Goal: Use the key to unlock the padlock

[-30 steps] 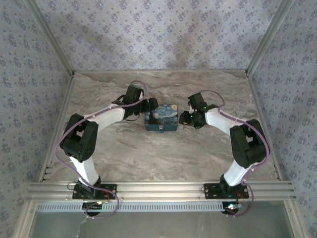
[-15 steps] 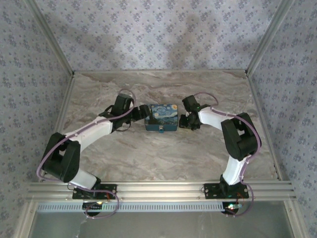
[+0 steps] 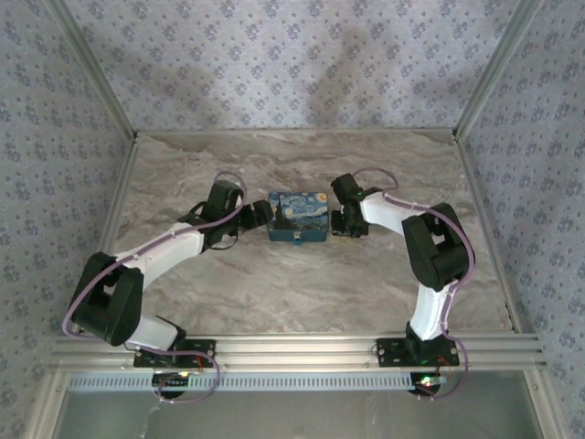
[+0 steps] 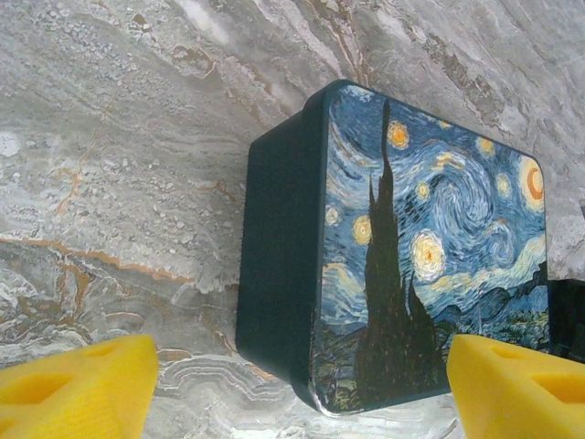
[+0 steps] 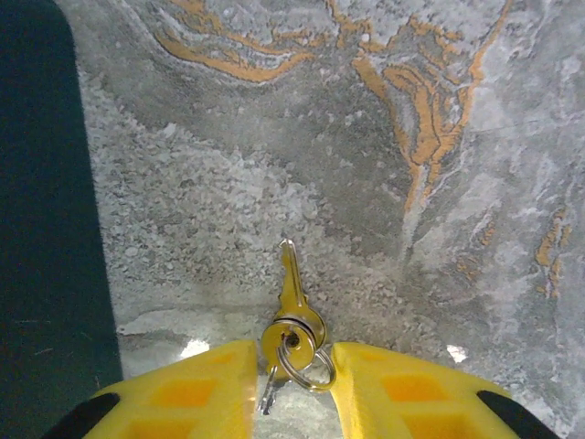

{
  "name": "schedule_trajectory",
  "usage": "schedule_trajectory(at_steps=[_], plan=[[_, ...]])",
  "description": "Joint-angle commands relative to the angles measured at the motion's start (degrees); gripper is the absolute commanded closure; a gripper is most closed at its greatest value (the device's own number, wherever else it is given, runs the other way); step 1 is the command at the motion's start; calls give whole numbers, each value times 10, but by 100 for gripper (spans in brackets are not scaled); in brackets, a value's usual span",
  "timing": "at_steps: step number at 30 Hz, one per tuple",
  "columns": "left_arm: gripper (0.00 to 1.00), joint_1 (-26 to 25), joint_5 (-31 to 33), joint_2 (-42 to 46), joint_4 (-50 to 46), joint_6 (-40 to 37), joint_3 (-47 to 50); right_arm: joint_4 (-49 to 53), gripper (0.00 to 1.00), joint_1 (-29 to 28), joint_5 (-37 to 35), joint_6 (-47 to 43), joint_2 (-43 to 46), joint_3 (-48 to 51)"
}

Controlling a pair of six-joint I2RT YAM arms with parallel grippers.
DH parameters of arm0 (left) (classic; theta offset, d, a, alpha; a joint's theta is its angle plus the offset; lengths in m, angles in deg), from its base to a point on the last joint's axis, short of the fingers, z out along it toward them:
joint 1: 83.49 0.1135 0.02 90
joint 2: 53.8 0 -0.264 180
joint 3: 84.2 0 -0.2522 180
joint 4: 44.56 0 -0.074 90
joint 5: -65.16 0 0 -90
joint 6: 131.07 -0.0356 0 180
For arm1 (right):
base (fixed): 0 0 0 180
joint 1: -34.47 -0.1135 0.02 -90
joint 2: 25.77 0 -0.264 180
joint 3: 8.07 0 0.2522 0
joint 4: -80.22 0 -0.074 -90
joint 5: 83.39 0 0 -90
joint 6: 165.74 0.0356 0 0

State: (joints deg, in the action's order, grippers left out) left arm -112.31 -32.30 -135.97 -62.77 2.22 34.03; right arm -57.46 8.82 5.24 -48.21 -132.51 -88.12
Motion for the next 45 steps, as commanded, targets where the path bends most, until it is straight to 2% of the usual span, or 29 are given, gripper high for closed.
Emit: schedule_trajectory(at_steps=[1,15,18,21,28,33,39,45], plan=[[17,5,2,17,4,9,9,-52,66,-2,-19,-6,-52,-5],[18,5,2,23,1,10,18,-56,67,4,-29,4,-77,-16],[18,5,-1,26,2,11,19,-56,71,6,-32,2,-79,-37],[18,5,-1,30,3,11,21,-56,81,5,-36,1,-78,-39],[18,5,1,38,2,13,29,-58,94,3,-42,-7,-51,-26],[18,5,3,56,-8,10,26,-70,98,3,-35,-19,17,19],[18,4,-2,92,-29,-3,3,-94,99,9,3,-53,154,63],[17,4,-46,114,-42,-16,-42,-118,99,11,101,-114,310,86]])
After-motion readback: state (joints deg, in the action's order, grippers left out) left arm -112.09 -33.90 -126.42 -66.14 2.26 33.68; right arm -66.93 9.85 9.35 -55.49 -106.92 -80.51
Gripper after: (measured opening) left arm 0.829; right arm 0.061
